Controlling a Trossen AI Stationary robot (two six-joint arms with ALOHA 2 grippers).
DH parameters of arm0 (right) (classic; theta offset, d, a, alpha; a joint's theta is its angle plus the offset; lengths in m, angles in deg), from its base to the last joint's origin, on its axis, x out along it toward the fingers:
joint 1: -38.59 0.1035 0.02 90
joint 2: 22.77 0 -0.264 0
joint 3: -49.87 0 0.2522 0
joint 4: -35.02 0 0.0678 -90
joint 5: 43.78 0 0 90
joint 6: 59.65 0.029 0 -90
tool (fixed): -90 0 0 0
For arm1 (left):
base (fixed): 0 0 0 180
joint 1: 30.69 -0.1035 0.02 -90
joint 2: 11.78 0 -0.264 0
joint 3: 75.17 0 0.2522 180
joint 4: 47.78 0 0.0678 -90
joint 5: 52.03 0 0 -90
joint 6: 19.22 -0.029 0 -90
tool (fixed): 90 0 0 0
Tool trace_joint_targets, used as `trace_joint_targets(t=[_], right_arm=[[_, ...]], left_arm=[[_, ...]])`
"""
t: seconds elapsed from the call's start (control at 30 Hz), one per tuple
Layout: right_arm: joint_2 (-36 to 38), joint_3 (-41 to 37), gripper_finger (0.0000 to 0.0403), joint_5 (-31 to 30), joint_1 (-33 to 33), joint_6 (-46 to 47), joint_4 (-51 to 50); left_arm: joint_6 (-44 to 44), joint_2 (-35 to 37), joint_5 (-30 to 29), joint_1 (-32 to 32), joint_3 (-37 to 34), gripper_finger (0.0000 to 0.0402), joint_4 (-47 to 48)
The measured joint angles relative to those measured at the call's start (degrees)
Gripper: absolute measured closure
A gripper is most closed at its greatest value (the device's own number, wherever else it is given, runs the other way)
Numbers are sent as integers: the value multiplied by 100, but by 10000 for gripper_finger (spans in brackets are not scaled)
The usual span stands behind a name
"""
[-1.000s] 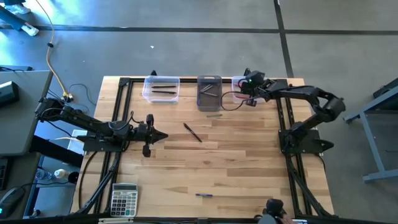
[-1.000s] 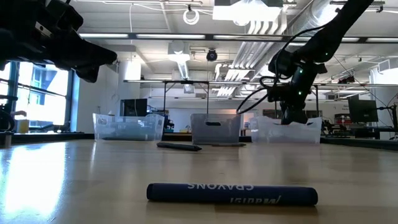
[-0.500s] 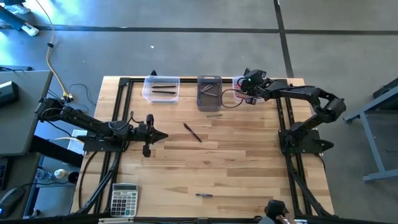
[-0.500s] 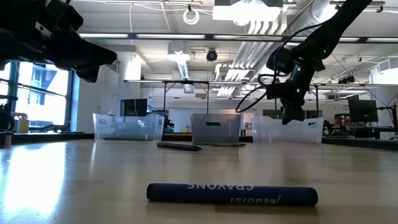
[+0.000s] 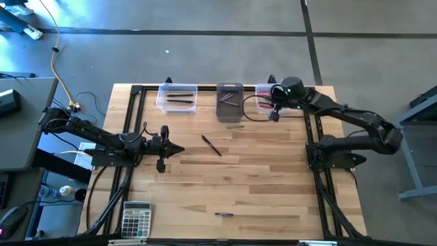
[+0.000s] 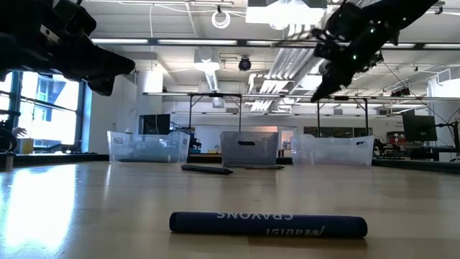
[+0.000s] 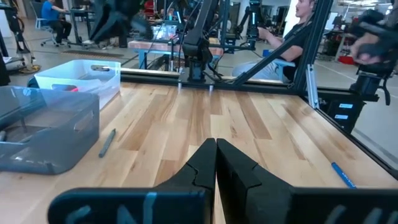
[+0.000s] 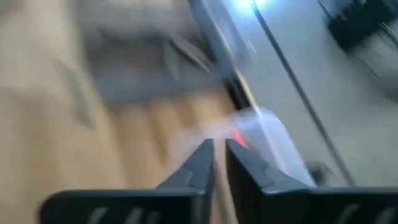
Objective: Sort crayons/erasers/pens/pencils in bins
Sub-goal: Put the gray crayon into the black bin
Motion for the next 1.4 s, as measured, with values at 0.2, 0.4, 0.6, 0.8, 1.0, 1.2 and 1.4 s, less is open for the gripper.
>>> trace_joint_targets(t=[0.2, 0.4, 0.6, 0.8, 1.0, 1.2, 1.4], right_arm=[[262, -517, 391, 927, 570, 396, 866], [242, -1595, 400, 1511, 1073, 540, 2360], [30, -2123, 364, 1101, 1322, 985, 3090], [-930, -1760, 305, 1022, 1507, 1010, 3109], [-1990, -1264, 272, 766, 1436, 1008, 3093], [-2780, -830, 268, 775, 1325, 1004, 3035], [-3275, -437, 268, 815, 1221, 981, 2780]], left_arm=[[42, 0, 42, 7, 0, 401, 7], [41, 0, 44, 7, 0, 401, 14], [-6, 0, 42, 7, 0, 401, 13], [15, 0, 15, 7, 0, 401, 13], [38, 0, 13, 7, 0, 401, 13], [25, 0, 13, 7, 0, 401, 37], [39, 0, 35, 7, 0, 401, 35]])
